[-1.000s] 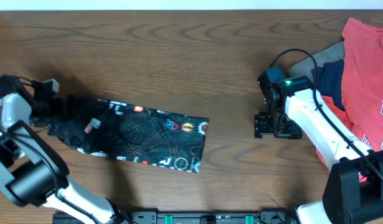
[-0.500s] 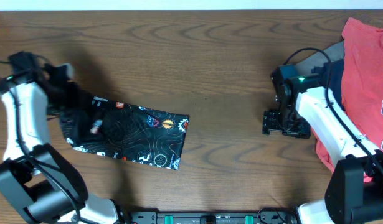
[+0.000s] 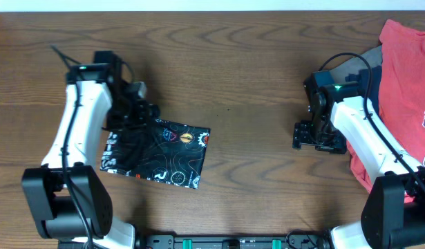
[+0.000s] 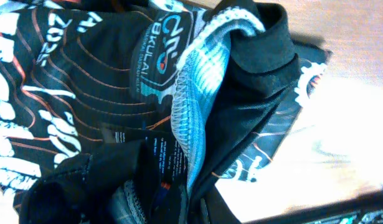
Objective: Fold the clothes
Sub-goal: 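Fold the strip's left end rightward over the center with the left gripper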
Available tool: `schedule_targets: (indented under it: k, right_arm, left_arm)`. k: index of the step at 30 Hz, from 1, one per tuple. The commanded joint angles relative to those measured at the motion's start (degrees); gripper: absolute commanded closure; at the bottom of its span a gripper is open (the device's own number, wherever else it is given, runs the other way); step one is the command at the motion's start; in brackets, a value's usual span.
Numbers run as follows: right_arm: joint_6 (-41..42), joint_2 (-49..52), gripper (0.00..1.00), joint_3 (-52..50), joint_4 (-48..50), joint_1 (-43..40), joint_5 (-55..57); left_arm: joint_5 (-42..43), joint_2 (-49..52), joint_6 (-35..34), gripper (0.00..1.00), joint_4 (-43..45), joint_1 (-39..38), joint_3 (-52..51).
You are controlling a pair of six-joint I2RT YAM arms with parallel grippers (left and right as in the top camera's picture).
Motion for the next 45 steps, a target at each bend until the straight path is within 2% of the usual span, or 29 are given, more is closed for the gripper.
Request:
schedule_targets:
  k: [1, 10, 19, 28, 33, 45]
  right_arm:
    - [-1.6, -0.04, 0.18, -0.24, 0.09, -0.52, 0.57]
    - [-2.14, -0.04, 0.18, -0.22, 0.0, -0.52, 0.57]
    - [-2.14, -0.04, 0.18, -0.24, -0.02, -0.5, 0.52]
    - [-2.58, -0.04, 0.17, -0.24, -0.02, -0.5, 0.33]
    - [-2.58, -0.04, 0.17, -0.24, -0.02, -0.5, 0.09]
    - [-2.56, -0.04, 0.17, -0.24, 0.13, -0.5, -0.11]
  left_arm:
    - [-0.13, -0.96, -4.68, 0.94, -0.11, -3.93, 0.5]
    - [-0.33, -0.74, -10.03, 0.94, 1.03, -11.82, -0.57]
    - [-0.33, -0.74, -10.56, 0.94, 1.4, -16.44, -1.66]
    - [-0.46, -2.16, -9.92, 0.94, -2.73, -13.99, 1.73]
    - [-4.92, -4.39, -9.92, 0.94, -4.02, -13.68, 1.77]
    - [-1.14, -6.03, -11.58, 0.94, -1.09, -17.86, -0.28]
